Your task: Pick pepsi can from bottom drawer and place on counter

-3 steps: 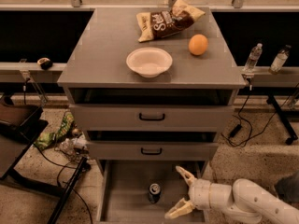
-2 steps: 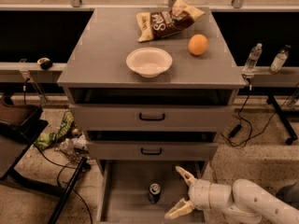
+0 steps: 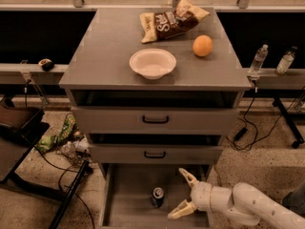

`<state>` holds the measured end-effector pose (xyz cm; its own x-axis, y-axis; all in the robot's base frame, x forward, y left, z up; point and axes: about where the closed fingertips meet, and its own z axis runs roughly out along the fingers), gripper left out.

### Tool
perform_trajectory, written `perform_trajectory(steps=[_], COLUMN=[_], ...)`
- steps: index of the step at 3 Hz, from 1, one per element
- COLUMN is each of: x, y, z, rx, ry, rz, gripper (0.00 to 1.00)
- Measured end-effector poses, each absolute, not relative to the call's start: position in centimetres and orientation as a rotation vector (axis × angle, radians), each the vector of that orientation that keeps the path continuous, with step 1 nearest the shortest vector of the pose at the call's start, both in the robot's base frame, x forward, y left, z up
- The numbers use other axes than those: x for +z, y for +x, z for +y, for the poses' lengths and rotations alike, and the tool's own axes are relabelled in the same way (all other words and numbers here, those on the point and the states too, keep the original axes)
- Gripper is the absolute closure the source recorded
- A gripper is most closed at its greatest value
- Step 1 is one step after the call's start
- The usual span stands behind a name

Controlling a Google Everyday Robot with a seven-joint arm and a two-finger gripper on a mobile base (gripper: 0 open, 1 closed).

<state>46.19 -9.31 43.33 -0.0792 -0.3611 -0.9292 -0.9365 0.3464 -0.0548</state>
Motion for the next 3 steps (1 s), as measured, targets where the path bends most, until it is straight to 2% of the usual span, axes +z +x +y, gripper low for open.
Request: perform_trajectory(steps=[3], x=[34.7], y=[51.1], z=[-11.3], rx=[0.66], ry=[-1.242], rz=[1.606], gripper=[0.0])
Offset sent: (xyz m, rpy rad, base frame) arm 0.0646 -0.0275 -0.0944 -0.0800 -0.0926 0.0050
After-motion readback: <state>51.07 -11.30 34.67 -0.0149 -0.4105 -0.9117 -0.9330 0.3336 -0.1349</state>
